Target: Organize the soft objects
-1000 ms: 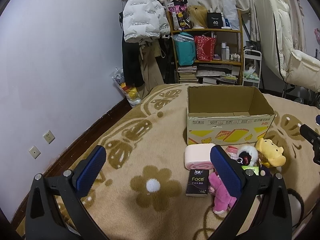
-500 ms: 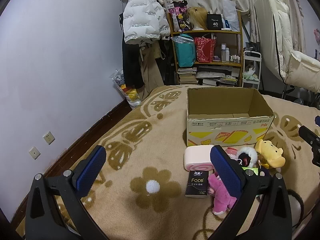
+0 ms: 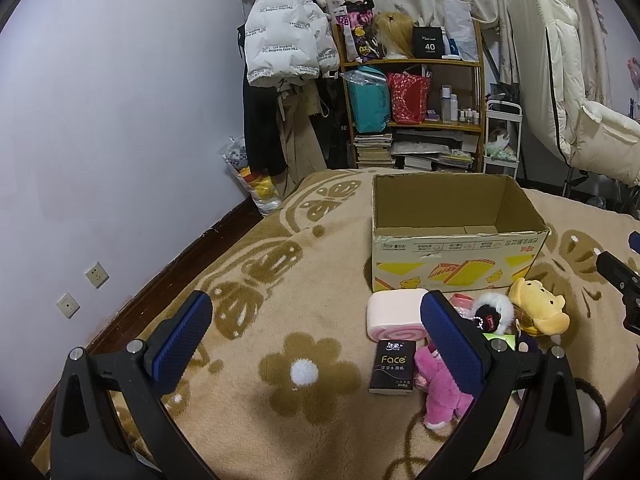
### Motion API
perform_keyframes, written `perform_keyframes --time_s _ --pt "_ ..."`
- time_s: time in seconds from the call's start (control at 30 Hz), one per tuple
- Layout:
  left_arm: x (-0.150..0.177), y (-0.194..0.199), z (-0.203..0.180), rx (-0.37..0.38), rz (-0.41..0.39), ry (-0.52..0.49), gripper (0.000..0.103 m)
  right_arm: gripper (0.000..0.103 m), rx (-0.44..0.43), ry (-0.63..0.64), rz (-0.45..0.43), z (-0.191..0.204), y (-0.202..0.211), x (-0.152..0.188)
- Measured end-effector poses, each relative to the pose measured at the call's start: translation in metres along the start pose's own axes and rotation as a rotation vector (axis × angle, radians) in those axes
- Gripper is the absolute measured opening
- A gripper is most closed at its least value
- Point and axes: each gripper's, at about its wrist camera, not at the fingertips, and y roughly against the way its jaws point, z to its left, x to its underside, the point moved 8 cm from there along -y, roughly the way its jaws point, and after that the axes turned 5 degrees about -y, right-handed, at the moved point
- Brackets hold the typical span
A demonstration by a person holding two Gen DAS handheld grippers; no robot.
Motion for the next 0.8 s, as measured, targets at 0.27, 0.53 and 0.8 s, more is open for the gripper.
perform_keyframes --time_s 0.27,0.53,0.8 --pt "0.0003 -0.0004 0.0006 0.001 0.0 0.001 0.103 0.103 0.001 0.001 0.002 0.0006 0.0001 0.0012" --pt "0.0001 -0.0003 0.0001 0.0 0.0 0.0 0.103 0.103 0.001 0.002 0.003 0.0003 -0.0001 0.0008" --pt "0.0001 -0.0001 -0.0001 -0.001 0.001 0.0 0.103 0.103 -0.003 0.017 0.01 0.0049 -0.0044 0.0077"
